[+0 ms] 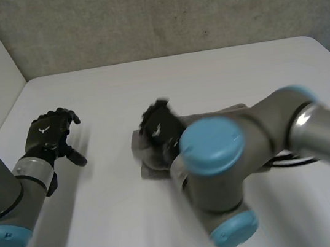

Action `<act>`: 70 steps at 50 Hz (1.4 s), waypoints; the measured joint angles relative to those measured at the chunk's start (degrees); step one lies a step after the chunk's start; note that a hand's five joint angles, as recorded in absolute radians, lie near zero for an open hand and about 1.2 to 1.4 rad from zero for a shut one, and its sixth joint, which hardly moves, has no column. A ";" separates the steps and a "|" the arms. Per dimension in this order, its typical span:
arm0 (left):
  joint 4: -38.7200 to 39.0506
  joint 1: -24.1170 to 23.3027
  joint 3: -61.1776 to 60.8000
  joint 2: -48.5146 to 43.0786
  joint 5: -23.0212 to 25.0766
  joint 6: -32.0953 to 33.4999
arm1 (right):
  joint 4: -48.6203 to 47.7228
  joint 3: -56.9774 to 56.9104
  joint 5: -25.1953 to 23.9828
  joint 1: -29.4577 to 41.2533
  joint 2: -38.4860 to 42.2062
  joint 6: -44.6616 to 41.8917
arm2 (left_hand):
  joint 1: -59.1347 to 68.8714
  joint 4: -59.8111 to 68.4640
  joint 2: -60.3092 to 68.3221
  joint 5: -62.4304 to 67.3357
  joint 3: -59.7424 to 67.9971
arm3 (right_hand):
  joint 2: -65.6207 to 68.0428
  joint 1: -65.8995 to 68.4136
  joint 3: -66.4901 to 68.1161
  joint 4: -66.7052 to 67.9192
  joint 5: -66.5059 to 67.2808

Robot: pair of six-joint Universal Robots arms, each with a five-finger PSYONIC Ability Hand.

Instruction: Fold the towel.

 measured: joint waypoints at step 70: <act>-0.41 -13.37 14.47 -0.42 -3.69 -1.51 | 14.62 -7.66 -3.17 0.28 2.60 24.67 | 0.00 0.00 -0.03 -0.04 0.00 | -4.23 -4.10 -4.06 -2.83 -2.13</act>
